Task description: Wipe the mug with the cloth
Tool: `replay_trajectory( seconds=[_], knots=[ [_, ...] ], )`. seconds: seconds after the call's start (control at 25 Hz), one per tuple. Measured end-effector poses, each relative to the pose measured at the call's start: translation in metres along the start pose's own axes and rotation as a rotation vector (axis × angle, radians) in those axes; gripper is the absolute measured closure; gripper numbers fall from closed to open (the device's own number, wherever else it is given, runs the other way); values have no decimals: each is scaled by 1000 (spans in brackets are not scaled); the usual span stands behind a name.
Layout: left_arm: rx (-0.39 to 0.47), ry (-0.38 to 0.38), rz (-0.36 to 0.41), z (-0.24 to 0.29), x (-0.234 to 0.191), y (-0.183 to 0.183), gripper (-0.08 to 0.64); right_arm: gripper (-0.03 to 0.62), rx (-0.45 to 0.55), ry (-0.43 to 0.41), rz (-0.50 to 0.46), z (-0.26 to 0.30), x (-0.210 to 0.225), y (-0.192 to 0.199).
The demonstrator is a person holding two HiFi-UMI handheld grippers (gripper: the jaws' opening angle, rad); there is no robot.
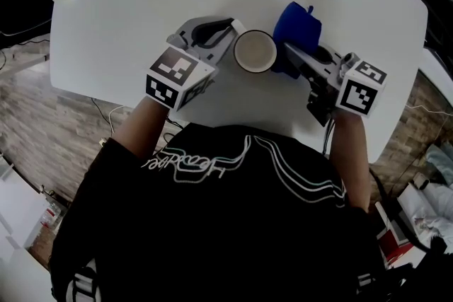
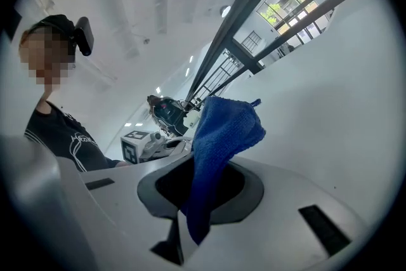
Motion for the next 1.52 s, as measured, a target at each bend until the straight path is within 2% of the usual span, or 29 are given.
replay_trajectory(
  seconds=[0.16, 0.32, 0.6, 1.0, 1.52],
  knots=[
    [7, 0, -10, 1, 3, -1, 518, 541, -30, 71, 9, 4, 9, 7],
    [6, -8, 37, 2, 6, -2, 520, 541, -55, 137, 11, 10, 16, 12],
    [-3, -17, 38, -2, 5, 1, 520, 541, -33, 173, 9, 7, 16, 11],
    [-8, -78, 17, -25, 14, 14, 520, 541, 43, 186, -3, -20, -5, 15],
    [-18, -105, -5, -46, 39, 27, 520, 541, 200, 135, 115, -50, -36, 21]
  ],
)
Point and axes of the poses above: the fingertips, and each gripper's own axes: z forward along the fingers, x to its right, y out of its underside, the point moved 6 cm from there along -z, backward along the fingers, and after that the axes turned 10 degrees about x, right-handed, at the moved point
